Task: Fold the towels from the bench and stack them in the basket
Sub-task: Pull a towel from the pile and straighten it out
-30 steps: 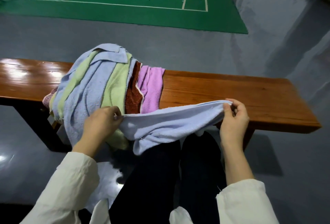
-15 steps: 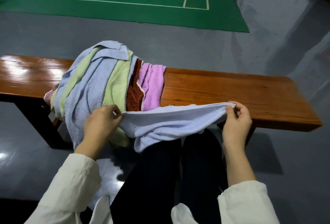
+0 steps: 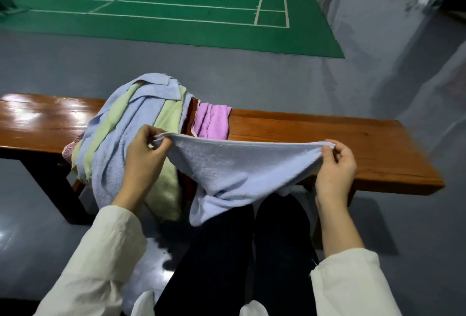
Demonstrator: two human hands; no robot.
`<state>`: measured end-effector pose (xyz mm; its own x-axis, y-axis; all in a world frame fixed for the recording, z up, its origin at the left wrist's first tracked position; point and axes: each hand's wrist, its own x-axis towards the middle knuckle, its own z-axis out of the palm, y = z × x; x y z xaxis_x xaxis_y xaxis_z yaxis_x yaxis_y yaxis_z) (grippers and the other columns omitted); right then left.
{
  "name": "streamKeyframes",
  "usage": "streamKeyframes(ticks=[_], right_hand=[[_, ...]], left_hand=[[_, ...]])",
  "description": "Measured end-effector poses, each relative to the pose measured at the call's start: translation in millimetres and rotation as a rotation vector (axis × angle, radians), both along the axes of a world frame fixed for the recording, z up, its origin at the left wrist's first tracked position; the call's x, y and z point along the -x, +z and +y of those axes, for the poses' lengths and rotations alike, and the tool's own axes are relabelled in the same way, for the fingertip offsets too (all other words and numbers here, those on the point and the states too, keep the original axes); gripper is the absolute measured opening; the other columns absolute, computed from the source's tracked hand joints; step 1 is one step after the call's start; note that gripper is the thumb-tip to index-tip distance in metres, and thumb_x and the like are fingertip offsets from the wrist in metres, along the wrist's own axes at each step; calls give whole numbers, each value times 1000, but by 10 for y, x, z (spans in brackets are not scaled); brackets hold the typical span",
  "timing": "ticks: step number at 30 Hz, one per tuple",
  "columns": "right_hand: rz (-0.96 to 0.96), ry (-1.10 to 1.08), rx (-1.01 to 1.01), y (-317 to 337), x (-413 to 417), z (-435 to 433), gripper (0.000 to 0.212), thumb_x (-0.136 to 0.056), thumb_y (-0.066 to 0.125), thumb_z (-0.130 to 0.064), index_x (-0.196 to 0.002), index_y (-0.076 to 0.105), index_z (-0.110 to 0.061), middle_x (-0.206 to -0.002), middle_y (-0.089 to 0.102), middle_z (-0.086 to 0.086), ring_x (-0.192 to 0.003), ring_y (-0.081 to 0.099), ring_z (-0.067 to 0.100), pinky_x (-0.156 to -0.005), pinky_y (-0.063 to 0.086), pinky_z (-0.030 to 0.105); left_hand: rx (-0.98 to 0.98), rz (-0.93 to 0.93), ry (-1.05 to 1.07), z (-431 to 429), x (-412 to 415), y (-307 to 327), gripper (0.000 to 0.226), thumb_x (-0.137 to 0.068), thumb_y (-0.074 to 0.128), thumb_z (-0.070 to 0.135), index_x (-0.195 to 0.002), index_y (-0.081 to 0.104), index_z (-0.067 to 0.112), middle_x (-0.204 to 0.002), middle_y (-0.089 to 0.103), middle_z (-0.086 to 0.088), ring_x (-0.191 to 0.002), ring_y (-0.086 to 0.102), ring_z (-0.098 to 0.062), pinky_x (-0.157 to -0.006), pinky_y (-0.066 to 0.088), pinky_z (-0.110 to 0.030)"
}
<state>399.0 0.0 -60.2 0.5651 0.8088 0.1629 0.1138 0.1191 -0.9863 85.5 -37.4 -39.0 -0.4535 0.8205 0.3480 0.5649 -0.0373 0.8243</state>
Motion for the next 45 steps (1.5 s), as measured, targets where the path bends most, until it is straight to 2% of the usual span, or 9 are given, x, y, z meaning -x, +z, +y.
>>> streamKeyframes(ticks=[6,13,16,21,23,26,30,38,45], right_hand=[[-15,-24,-167,739,-27,425,14,-94,51,-2,-105,60,-3,-98,60,7,-93,54,14,-78,41,10],[-106,-102,-269,1464,-171,631,18,-96,47,-6,-106,61,-1,-95,58,5,-90,53,16,-72,38,8],[-127,-120,-292,1630,-185,537,20,-98,42,-4,-108,58,1,-95,55,6,-89,49,16,-70,39,12],[-194,-136,-424,1970,-202,349,20,-98,41,-2,-108,58,1,-96,53,3,-76,42,-3,-63,31,-1],[-214,-103,-430,2057,-243,363,19,-98,43,-3,-107,59,-1,-96,55,3,-77,42,-3,-64,31,-1],[-128,-66,-338,1966,-334,594,19,-96,47,-3,-107,63,0,-95,58,4,-84,49,5,-66,35,1],[79,12,-157,1801,-420,964,18,-93,52,2,-105,65,6,-89,62,8,-78,55,15,-73,45,22],[164,-64,-346,2404,-614,1190,18,-96,49,-3,-107,63,-3,-94,60,7,-80,57,9,-69,44,8],[271,-197,-195,1181,-707,745,20,-97,46,-2,-110,61,-2,-101,60,11,-96,54,15,-68,42,6]], left_hand=[[-194,124,48,408,13,747,10,-79,60,6,-78,50,5,-69,50,-5,-62,38,-6,-59,33,-14],[-183,186,-29,640,110,1412,22,-85,70,18,-104,66,8,-94,64,-2,-88,57,-18,-79,41,-26],[-175,275,-74,589,76,1514,14,-88,67,19,-88,67,5,-81,64,-7,-78,57,-22,-65,35,-26],[-347,-228,-186,492,-47,1839,20,-97,52,23,-78,48,22,-76,46,5,-71,40,-6,-64,35,-22],[-378,-258,-181,521,-64,1901,17,-94,58,22,-80,50,25,-79,51,6,-73,45,-4,-68,39,-22],[-297,-269,-188,646,-86,1828,15,-86,69,15,-76,60,23,-71,62,10,-68,52,-3,-64,43,-20],[-155,-365,-177,852,-105,1556,11,-81,73,16,-73,67,16,-66,61,0,-64,51,-14,-57,41,-26],[-484,-316,-173,1201,-439,2140,27,-98,49,12,-73,51,23,-70,46,7,-63,38,1,-59,33,-16],[-346,-320,-110,911,-722,975,29,-97,46,6,-74,51,22,-69,48,10,-62,41,7,-60,36,-11]])
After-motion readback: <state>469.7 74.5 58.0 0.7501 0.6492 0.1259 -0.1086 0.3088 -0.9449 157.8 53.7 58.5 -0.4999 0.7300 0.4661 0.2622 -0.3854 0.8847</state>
